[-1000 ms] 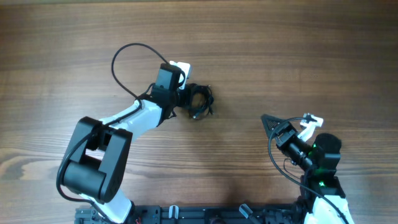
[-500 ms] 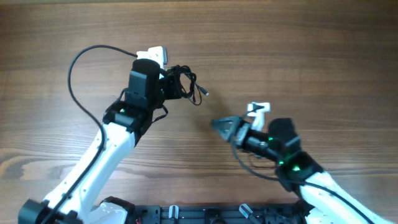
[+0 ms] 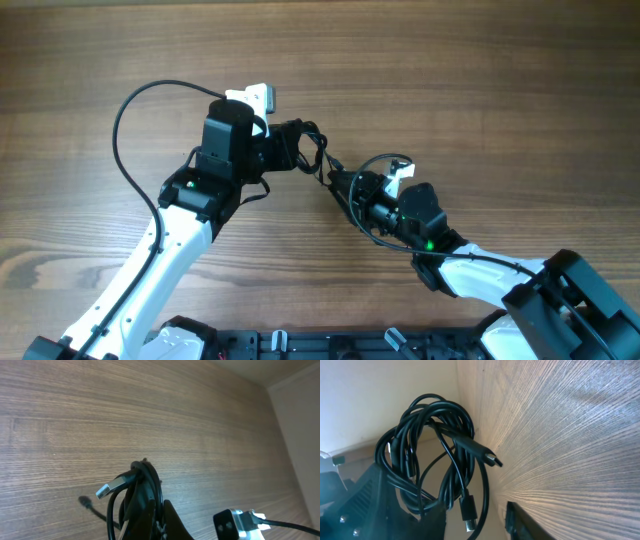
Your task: Untangle cables
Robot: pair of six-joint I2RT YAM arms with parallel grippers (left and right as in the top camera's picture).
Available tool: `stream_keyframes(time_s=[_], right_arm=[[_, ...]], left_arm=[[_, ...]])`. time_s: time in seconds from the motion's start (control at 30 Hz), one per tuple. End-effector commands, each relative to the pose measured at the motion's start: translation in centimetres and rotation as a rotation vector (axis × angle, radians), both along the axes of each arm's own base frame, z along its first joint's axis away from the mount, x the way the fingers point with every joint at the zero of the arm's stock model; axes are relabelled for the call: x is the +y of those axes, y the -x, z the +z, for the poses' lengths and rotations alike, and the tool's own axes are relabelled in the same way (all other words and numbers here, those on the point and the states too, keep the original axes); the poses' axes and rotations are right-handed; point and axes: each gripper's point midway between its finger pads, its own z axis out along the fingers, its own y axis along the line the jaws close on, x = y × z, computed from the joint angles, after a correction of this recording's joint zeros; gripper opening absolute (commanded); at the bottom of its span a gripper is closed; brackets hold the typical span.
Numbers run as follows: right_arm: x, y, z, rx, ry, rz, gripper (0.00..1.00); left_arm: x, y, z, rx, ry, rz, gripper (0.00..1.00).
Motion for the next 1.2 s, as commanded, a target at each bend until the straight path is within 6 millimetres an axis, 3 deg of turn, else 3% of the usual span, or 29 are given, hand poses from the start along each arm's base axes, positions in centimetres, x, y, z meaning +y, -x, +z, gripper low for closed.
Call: stream_keyframes(time_s=[0.0, 0.17, 0.3, 0.43, 0.5, 0.57, 0.67, 0.77, 0.93, 1.07, 1.17], right_arm=[[0.5, -0.2, 0.5, -0.074, 0.032, 0.029, 0.31], [1.4, 1.5, -0.1, -0.237, 0.166, 0.200, 0.29], [1.5, 3.1, -2.4, -0.312, 0.304, 0.334, 0.27], [0.4, 2.1, -3.3, -0.375, 0.411, 0.313, 0.27], [0.6, 2.3, -2.0, -0.404, 0.358, 0.337, 0.35], [0.5, 2.1, 0.0, -0.420, 0.278, 0.336, 0.52], [0.2, 1.5, 3.5, -0.381, 0.087, 0.305, 0.60], [0.1, 1.4, 3.9, -0.283, 0.013, 0.274, 0.60], [-0.3, 0.8, 2.8, -0.244, 0.048, 0.227, 0.59], [-1.0, 0.3, 0.7, -0.171, 0.108, 0.179, 0.55], [-1.3, 0.5, -0.6, -0.220, 0.207, 0.206, 0.49]], left_arm=[[-0.8, 0.6, 1.3, -0.001, 0.067, -0.034, 0.04], [-1.7, 0.1, 2.9, -0.038, 0.142, -0.050, 0.04], [0.7, -2.4, 5.8, -0.164, 0.187, 0.013, 0.04], [1.2, -1.7, 5.7, -0.122, 0.234, -0.037, 0.04], [1.3, -1.6, 5.4, -0.125, 0.209, -0.049, 0.04], [1.2, -1.5, 5.4, -0.178, 0.149, -0.105, 0.04], [0.2, -0.6, 5.7, -0.275, 0.078, -0.253, 0.04], [0.1, -0.5, 5.7, -0.283, 0.074, -0.267, 0.04], [-2.7, 1.4, 6.0, -0.277, 0.120, -0.381, 0.04], [-5.4, 3.0, 6.4, -0.287, 0.140, -0.456, 0.04], [-6.3, 2.6, 8.7, -0.306, 0.241, -0.419, 0.04]])
